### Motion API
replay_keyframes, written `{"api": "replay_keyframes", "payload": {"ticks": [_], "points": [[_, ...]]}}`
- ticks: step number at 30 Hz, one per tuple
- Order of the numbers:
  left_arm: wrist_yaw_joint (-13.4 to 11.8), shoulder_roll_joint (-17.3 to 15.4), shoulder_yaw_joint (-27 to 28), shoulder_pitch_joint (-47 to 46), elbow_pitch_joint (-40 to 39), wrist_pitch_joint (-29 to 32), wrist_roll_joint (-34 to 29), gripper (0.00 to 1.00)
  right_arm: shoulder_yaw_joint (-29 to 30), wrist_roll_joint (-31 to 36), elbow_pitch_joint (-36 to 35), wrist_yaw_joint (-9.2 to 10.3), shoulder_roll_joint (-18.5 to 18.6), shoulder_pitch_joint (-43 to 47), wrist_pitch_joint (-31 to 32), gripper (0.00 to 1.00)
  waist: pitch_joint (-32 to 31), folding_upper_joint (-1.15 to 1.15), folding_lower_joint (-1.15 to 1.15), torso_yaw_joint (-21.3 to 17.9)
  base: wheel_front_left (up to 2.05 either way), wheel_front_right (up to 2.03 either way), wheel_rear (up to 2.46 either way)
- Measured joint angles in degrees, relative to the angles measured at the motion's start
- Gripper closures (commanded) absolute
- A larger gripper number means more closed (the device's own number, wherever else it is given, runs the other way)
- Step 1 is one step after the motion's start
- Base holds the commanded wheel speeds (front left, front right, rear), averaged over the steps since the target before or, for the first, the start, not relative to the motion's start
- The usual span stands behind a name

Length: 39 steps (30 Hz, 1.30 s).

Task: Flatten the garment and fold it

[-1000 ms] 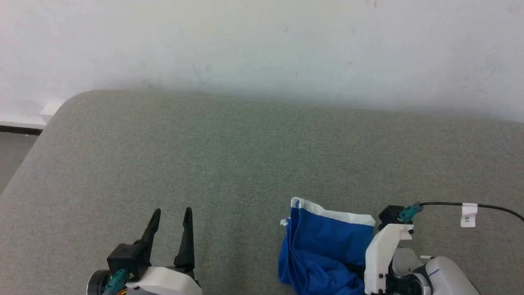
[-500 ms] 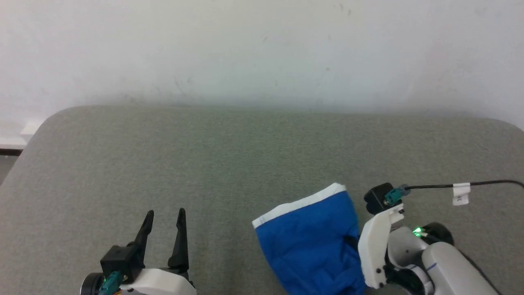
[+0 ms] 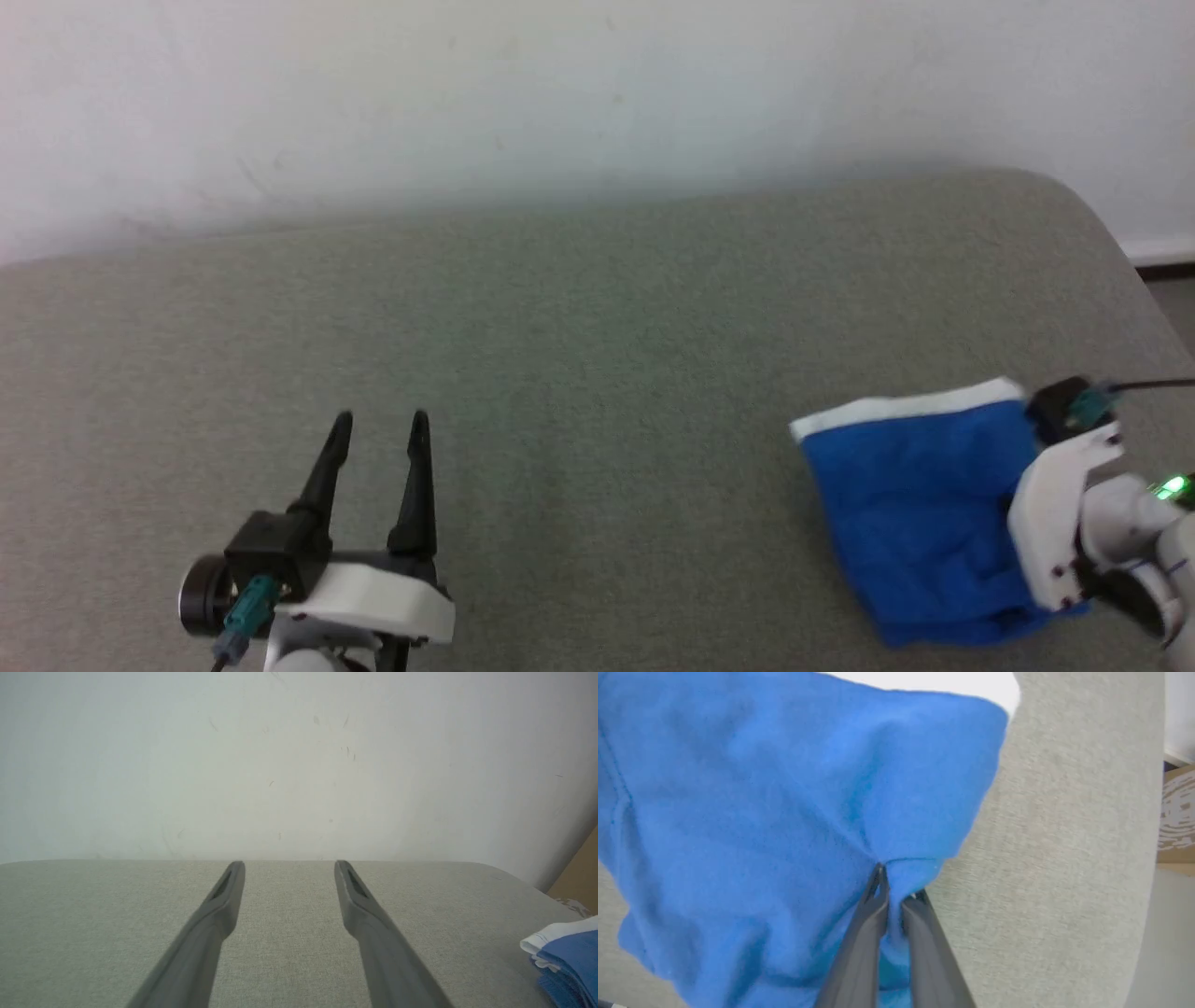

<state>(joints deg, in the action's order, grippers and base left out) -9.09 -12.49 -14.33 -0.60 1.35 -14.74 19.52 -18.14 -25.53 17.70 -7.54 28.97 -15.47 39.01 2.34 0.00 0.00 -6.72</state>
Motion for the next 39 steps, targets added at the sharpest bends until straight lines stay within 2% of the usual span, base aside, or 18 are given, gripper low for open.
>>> {"api": "replay_keyframes", "payload": {"ticks": [6,11,12,13,14,19,24,28,32,39], "points": [[1.27,-0.88,-1.41,-6.58,-0.58,0.3,-2.38,0.0,4.05,1.26,9.5,0.0,3.88,-6.31,-10.0,1.0,6.14,0.0,0.01,-2.93,0.0,0.0,0.0],[2.04,-0.92,-2.88,-10.81,-0.49,0.68,-3.31,0.0,7.45,1.87,18.05,-0.01,5.06,-10.52,-19.86,1.0,11.1,0.0,0.01,-4.58,0.0,0.0,0.0],[2.1,-0.83,-3.14,-11.46,-0.38,0.68,-3.43,0.0,7.76,2.35,19.67,0.0,5.26,-11.07,-21.99,0.73,11.98,0.0,0.01,-4.79,0.0,0.0,0.0],[2.45,-0.71,-3.36,-12.0,-0.32,0.68,-3.43,0.0,8.02,3.13,21.09,-0.01,5.39,-11.55,-24.31,0.31,12.84,0.0,0.02,-4.94,0.0,0.0,0.0],[2.52,-0.64,-3.6,-12.48,-0.19,0.67,-3.44,0.0,8.9,3.72,22.77,-0.01,5.31,-12.0,-26.82,0.0,13.62,0.0,0.02,-5.05,0.0,0.0,0.0],[2.55,-0.32,-3.52,-13.15,1.3,0.58,-3.42,0.0,13.02,10.12,30.06,-0.01,5.17,-13.85,-38.9,0.0,16.16,0.0,0.02,-4.93,0.0,0.0,0.0],[2.52,0.2,-3.0,-12.42,2.52,0.41,-3.18,0.0,15.63,14.32,35.64,-0.01,5.09,-13.88,-47.1,0.0,15.2,0.0,0.0,-4.28,0.0,0.0,0.0],[2.45,0.76,-2.08,-9.88,3.25,0.08,-2.35,0.0,18.24,16.79,36.43,0.0,5.23,-12.5,-51.69,0.0,12.56,0.0,-0.01,-3.84,0.0,0.0,0.0],[1.9,1.14,-0.97,-6.36,3.2,0.07,-1.85,0.0,19.85,17.83,32.03,0.0,3.41,-8.32,-53.06,0.0,8.97,0.0,-0.02,-3.11,0.0,0.0,0.0],[1.31,1.15,0.7,-1.21,3.04,0.01,-1.25,0.0,18.78,20.39,16.05,0.0,-5.26,2.47,-51.6,0.0,2.75,0.0,-0.02,-1.32,0.0,0.0,0.0]]}}
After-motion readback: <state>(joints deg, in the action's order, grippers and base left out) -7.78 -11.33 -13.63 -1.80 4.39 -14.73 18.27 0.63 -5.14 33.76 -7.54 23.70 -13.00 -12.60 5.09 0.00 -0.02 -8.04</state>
